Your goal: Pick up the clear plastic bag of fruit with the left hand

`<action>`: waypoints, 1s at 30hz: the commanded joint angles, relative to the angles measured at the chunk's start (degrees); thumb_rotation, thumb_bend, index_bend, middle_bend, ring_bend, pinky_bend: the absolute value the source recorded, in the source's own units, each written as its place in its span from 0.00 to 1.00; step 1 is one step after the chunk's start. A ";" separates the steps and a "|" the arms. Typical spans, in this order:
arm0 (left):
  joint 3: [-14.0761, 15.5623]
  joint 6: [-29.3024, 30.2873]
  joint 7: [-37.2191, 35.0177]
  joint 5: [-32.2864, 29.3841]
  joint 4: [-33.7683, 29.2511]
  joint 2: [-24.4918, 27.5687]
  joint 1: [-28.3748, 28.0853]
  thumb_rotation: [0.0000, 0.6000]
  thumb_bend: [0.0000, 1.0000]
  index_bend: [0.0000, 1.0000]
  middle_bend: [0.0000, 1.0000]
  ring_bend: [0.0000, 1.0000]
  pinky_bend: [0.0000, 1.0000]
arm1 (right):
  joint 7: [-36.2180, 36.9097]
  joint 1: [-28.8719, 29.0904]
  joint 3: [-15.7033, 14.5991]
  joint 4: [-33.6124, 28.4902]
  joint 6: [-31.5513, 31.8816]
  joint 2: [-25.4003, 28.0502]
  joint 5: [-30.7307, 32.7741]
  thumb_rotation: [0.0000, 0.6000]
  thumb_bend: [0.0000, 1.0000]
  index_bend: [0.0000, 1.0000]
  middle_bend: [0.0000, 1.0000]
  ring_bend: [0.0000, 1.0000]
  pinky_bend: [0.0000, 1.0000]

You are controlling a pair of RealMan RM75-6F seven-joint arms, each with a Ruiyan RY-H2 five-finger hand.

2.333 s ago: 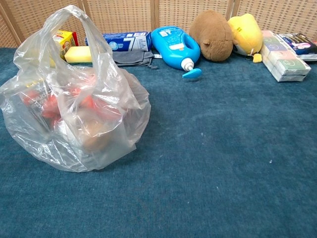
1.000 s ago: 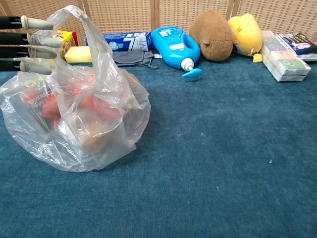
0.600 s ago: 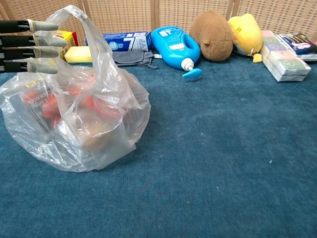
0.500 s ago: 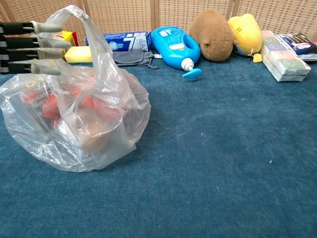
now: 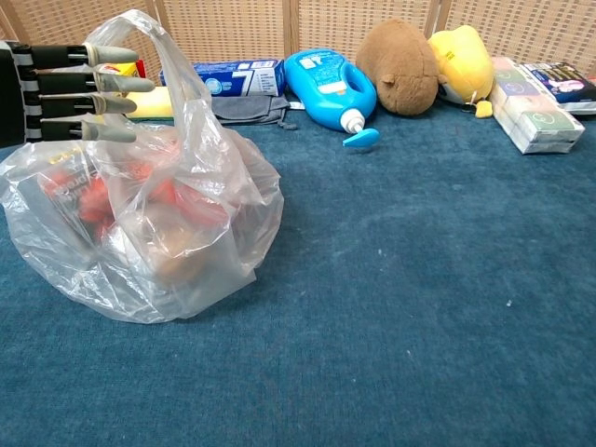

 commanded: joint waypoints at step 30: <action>-10.84 -10.15 -10.12 -15.99 7.42 -7.14 -1.84 0.10 0.09 0.06 0.11 0.02 0.14 | -0.17 -0.97 0.05 -0.72 1.09 0.48 -0.15 0.71 0.26 0.29 0.37 0.28 0.25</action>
